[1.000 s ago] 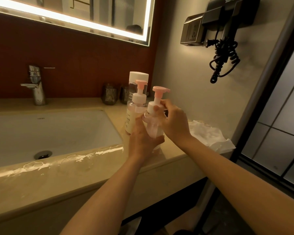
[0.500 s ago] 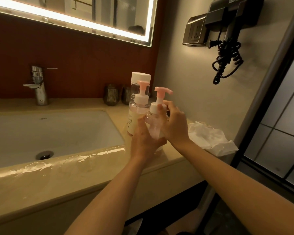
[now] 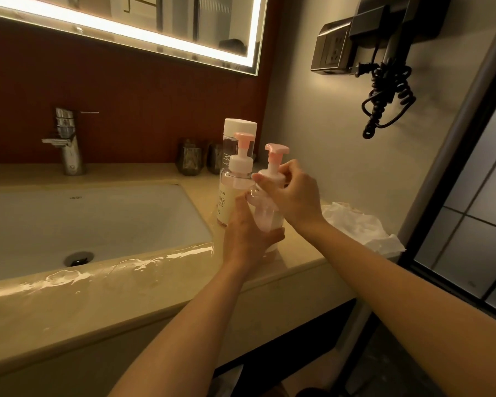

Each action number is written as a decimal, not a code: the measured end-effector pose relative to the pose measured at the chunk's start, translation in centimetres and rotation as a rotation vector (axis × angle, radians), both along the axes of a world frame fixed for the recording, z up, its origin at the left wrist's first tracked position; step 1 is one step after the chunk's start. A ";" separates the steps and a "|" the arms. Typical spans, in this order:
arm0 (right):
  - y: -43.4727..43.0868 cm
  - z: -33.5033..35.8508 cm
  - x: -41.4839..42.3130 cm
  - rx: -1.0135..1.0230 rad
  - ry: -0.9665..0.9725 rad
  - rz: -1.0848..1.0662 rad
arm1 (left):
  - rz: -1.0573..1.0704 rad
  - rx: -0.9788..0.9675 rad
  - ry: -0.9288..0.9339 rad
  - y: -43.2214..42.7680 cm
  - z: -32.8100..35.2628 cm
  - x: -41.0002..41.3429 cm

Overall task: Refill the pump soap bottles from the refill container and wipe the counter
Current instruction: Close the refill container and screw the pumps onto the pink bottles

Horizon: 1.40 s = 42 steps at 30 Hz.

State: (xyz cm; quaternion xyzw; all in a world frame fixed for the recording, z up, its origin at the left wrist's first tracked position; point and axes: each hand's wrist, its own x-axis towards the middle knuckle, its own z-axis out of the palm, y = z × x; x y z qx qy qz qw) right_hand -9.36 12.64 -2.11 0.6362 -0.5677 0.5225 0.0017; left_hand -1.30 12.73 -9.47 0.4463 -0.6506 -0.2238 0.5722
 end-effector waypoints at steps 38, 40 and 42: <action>1.1 -0.1 -0.3 0.010 -0.094 0.154 | 0.020 0.018 0.003 0.1 0.2 -0.2; 1.1 0.2 -0.3 -0.002 -0.059 0.135 | 0.022 0.027 0.011 -0.1 0.1 -0.1; 0.9 0.5 -0.2 -0.006 -0.032 0.112 | 0.018 0.029 0.018 -0.2 0.0 -0.1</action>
